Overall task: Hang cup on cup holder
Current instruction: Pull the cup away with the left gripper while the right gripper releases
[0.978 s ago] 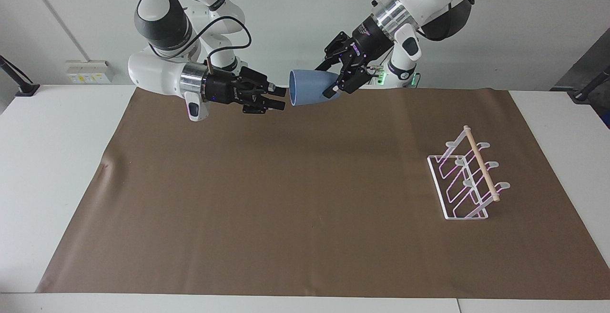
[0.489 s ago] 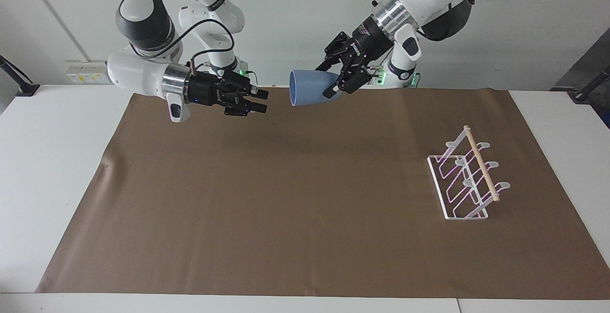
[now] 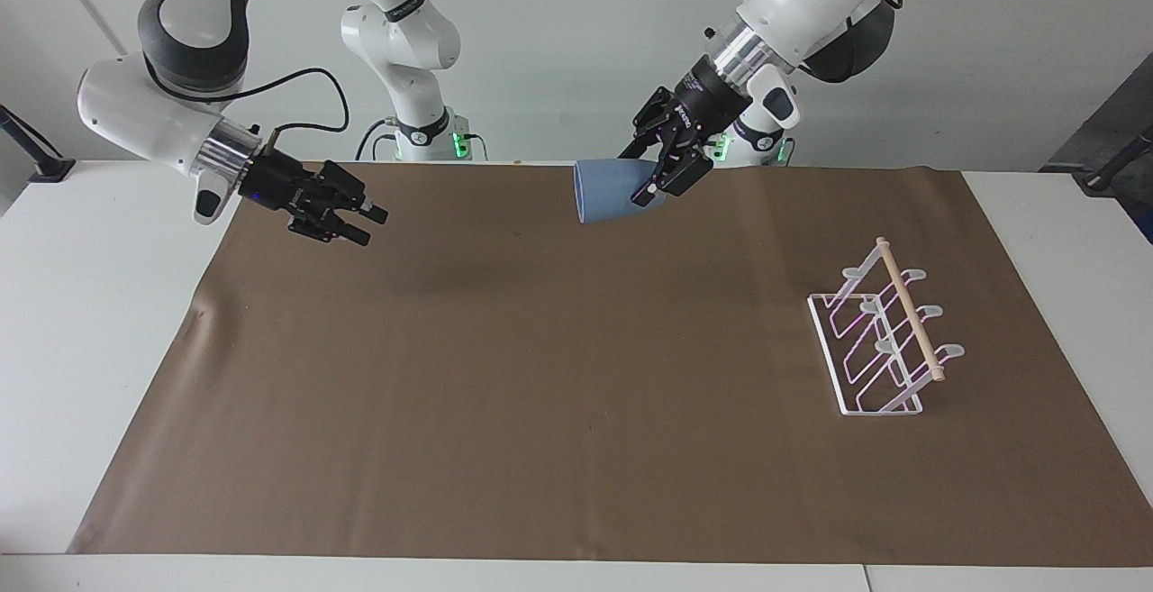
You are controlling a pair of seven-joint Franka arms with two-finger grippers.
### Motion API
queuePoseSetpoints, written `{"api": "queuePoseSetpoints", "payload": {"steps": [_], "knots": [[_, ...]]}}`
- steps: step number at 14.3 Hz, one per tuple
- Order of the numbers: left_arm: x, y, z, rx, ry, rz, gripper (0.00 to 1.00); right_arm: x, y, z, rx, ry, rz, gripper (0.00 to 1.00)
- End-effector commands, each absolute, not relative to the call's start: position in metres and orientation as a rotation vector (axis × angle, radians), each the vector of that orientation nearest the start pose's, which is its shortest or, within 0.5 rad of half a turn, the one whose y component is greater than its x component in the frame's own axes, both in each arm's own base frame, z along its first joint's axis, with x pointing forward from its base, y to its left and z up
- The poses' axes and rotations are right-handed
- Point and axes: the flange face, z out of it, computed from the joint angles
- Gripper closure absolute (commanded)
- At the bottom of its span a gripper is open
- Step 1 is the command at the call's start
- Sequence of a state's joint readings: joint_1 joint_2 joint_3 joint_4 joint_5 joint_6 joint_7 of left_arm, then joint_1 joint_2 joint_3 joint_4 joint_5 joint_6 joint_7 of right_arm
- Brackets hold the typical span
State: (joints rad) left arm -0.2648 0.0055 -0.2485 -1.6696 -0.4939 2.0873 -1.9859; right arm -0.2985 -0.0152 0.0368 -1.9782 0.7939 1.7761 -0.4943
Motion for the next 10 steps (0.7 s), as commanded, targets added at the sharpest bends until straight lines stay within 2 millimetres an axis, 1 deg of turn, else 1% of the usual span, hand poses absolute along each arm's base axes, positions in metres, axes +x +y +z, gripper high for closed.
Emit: {"api": "queuePoseSetpoints", "payload": {"steps": [1,2,3,4,6,8,10], "knots": [[0.504,-0.294,0.627,1.85,1.869,-0.271,1.0,0.545,-0.099,0.477,-2.54,-0.027,-0.187,0.26],[0.504,-0.29,0.627,1.882,1.861,-0.235,1.0,0.548,-0.101,0.475,-2.603,-0.044,-0.202,0.24],[0.506,-0.284,0.623,1.935,1.844,-0.216,1.0,0.55,-0.104,0.475,-2.677,-0.071,-0.21,0.08],[0.507,-0.277,0.622,1.976,1.818,-0.199,1.0,0.552,-0.106,0.472,-2.718,-0.079,-0.206,0.0],[0.507,-0.267,0.614,2.044,1.793,-0.138,1.0,0.556,-0.108,0.486,-2.792,-0.125,-0.222,0.0],[0.504,-0.259,0.604,2.146,1.769,-0.019,1.0,0.562,-0.095,0.507,-2.91,-0.177,-0.216,0.0],[0.509,-0.24,0.6,2.2,1.759,0.062,1.0,0.564,-0.071,0.519,-3.005,-0.185,-0.199,0.0]]}}
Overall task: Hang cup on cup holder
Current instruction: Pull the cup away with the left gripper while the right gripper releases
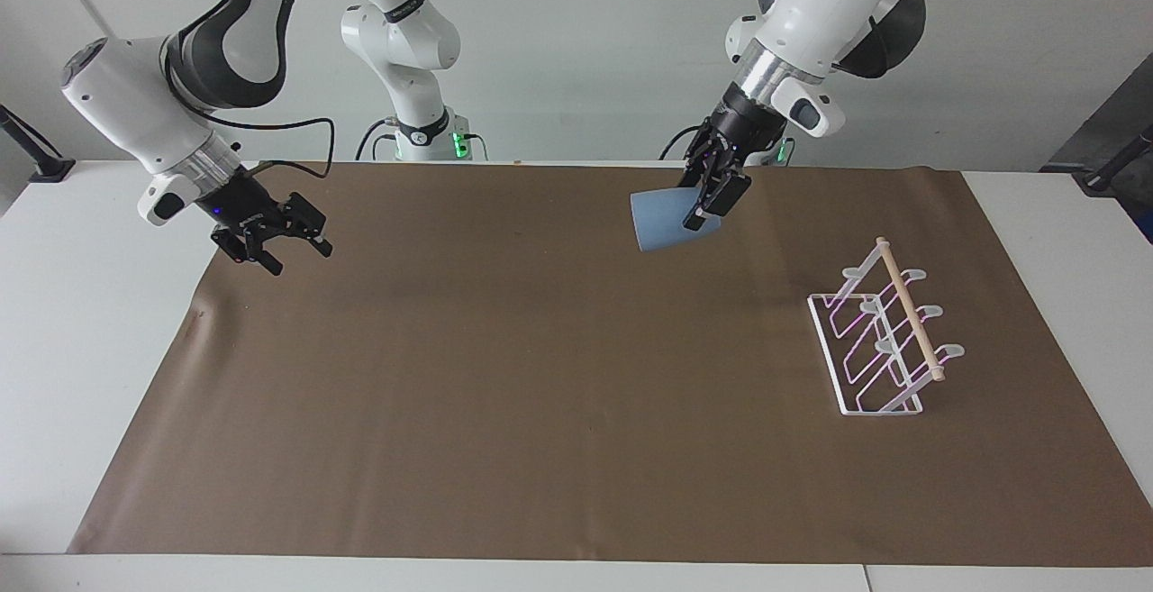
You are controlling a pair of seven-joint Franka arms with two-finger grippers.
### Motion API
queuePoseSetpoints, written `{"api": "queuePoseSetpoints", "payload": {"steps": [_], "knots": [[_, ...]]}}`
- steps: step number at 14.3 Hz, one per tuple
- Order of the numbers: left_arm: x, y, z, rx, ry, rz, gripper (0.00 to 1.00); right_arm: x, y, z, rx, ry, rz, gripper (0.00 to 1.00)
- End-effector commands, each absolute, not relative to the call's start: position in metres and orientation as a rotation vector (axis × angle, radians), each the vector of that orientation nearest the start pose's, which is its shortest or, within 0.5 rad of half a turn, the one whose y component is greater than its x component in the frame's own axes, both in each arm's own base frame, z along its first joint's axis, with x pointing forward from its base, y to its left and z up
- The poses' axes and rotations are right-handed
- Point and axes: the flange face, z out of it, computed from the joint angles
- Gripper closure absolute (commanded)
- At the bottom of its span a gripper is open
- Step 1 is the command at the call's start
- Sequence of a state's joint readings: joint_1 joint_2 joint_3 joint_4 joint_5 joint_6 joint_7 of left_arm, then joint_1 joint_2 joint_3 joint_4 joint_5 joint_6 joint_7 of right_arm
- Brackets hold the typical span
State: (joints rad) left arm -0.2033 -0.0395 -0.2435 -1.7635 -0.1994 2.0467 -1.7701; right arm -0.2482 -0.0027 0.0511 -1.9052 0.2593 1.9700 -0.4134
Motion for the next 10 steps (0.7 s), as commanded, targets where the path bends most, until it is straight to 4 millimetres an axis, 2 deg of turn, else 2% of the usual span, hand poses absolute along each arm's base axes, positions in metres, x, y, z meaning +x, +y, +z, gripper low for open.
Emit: {"api": "queuePoseSetpoints", "payload": {"steps": [1,2,5,7,10], "knots": [[0.51,-0.235,0.599,-2.694,-2.133,-0.135,1.0,0.563,-0.057,0.524,-3.023,-0.159,-0.195,0.0],[0.51,-0.23,0.597,-2.678,-2.098,-0.184,1.0,0.563,-0.043,0.527,-3.03,-0.114,-0.191,0.0],[0.516,-0.2,0.591,-2.593,-2.078,-0.288,1.0,0.563,-0.004,0.535,-3.048,-0.042,-0.189,0.0],[0.516,-0.193,0.588,-2.582,-2.002,-0.401,1.0,0.564,0.008,0.557,-3.065,0.008,-0.196,0.0],[0.523,-0.18,0.589,-2.595,-1.89,-0.51,1.0,0.564,0.017,0.603,-3.057,0.054,-0.205,0.0]]}}
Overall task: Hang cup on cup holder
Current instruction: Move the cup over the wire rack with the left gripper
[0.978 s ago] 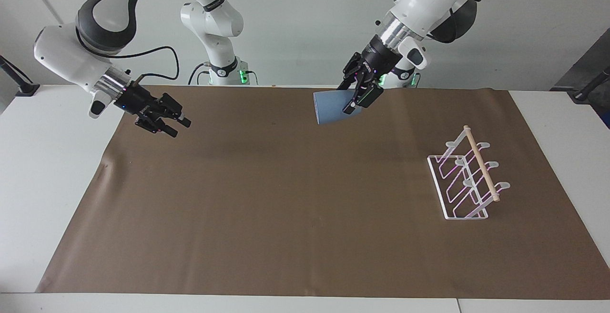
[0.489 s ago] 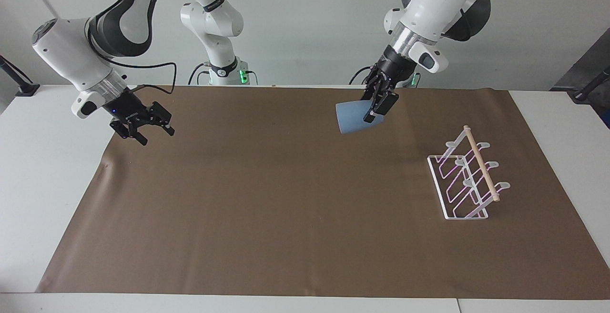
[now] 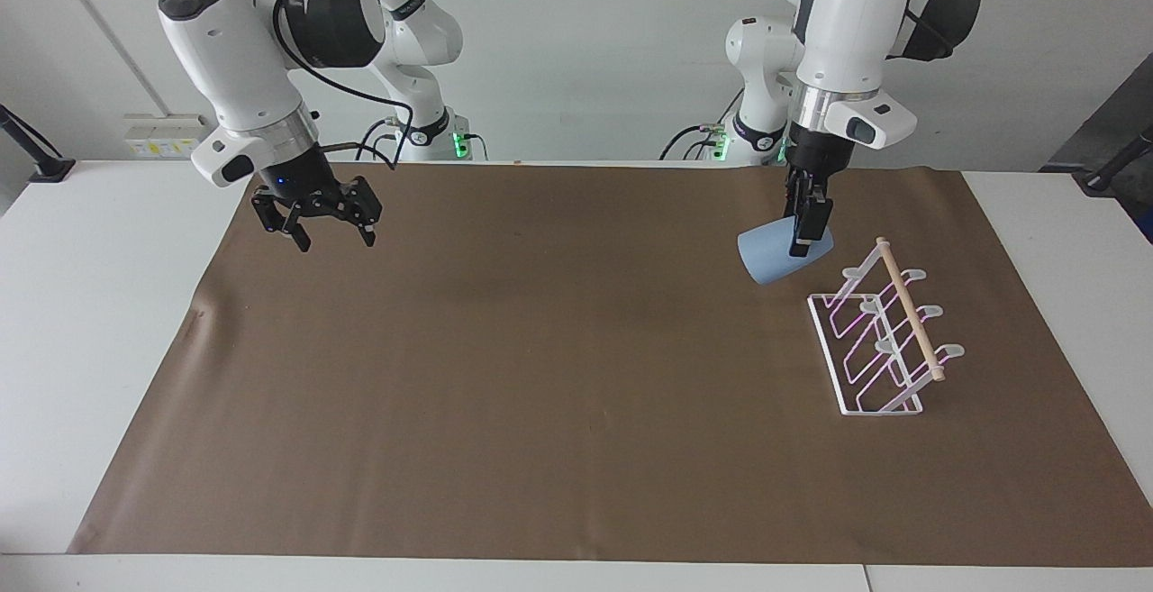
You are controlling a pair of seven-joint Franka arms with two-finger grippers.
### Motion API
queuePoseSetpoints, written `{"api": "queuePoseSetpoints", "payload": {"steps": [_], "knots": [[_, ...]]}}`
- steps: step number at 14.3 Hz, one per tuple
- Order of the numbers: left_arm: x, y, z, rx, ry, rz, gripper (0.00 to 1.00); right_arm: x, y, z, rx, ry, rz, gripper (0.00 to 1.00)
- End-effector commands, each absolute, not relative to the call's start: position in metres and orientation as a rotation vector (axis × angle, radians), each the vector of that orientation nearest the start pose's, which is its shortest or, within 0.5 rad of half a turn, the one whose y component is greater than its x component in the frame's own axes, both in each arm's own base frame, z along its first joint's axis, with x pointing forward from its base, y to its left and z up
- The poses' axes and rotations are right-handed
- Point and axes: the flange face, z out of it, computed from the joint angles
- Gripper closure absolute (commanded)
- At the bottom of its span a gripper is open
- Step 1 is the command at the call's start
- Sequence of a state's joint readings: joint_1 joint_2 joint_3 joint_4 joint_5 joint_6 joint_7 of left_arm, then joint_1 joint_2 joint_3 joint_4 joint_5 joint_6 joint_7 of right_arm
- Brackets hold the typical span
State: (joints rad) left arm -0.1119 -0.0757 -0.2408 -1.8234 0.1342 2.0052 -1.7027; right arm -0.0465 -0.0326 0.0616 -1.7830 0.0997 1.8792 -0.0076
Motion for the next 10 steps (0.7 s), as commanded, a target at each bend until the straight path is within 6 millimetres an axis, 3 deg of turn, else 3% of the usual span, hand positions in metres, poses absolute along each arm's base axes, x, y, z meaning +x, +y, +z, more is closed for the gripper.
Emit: {"api": "queuePoseSetpoints", "payload": {"steps": [1,5,7,10], "knots": [[0.525,-0.178,0.588,-2.596,-1.835,-0.559,1.0,0.563,0.018,0.618,-3.055,0.063,-0.205,0.0],[0.537,-0.158,0.584,-2.565,-1.673,-0.705,1.0,0.551,0.004,0.649,-3.081,0.09,-0.14,0.0],[0.548,-0.138,0.583,-2.541,-1.632,-0.73,1.0,0.544,-0.002,0.667,-3.162,0.082,-0.096,0.0],[0.557,-0.134,0.572,-2.511,-1.496,-0.799,1.0,0.541,-0.012,0.664,-3.19,0.101,-0.014,0.0]]}}
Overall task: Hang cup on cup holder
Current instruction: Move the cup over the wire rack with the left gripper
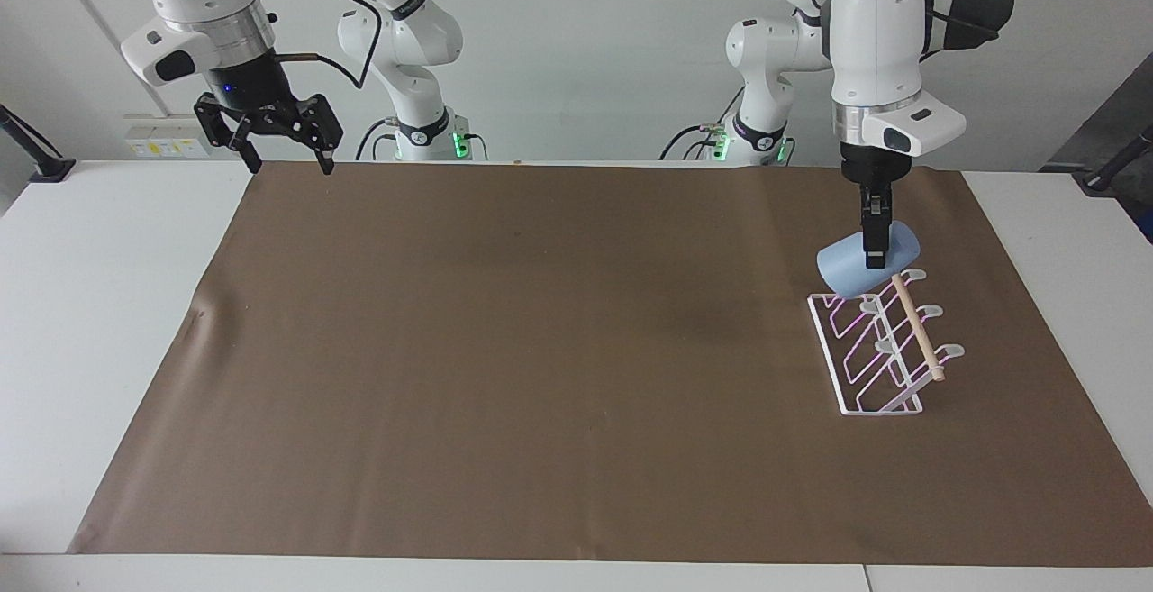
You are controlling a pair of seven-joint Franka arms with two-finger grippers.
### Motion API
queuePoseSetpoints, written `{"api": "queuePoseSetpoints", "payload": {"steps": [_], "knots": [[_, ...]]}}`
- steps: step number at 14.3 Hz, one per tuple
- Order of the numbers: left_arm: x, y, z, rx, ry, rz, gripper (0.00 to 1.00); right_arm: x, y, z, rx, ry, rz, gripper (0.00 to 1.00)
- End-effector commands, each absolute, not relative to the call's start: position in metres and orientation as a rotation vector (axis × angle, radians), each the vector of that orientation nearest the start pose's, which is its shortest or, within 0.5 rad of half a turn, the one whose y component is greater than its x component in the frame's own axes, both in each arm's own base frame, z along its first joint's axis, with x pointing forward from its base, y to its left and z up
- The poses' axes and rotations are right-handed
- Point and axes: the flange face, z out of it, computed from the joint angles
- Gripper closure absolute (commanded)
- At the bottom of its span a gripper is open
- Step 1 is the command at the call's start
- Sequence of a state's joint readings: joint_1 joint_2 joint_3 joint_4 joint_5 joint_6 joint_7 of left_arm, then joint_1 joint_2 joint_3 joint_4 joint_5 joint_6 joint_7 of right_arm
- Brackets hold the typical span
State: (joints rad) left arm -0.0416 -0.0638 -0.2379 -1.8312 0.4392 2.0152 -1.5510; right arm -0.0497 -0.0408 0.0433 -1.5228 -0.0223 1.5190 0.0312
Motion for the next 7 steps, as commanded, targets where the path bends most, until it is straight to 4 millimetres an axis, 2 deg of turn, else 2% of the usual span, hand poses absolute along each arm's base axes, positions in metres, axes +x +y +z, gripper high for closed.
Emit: {"api": "queuePoseSetpoints", "payload": {"steps": [1,4,7], "knots": [[0.561,-0.134,0.568,-2.498,-1.456,-0.829,1.0,0.542,-0.019,0.663,-3.189,0.12,-0.006,0.0],[0.577,-0.136,0.551,-2.47,-1.357,-0.858,1.0,0.545,-0.026,0.66,-3.172,0.144,-0.003,0.0],[0.577,-0.139,0.551,-2.465,-1.331,-0.879,1.0,0.546,-0.035,0.658,-3.157,0.136,-0.007,0.0]]}}
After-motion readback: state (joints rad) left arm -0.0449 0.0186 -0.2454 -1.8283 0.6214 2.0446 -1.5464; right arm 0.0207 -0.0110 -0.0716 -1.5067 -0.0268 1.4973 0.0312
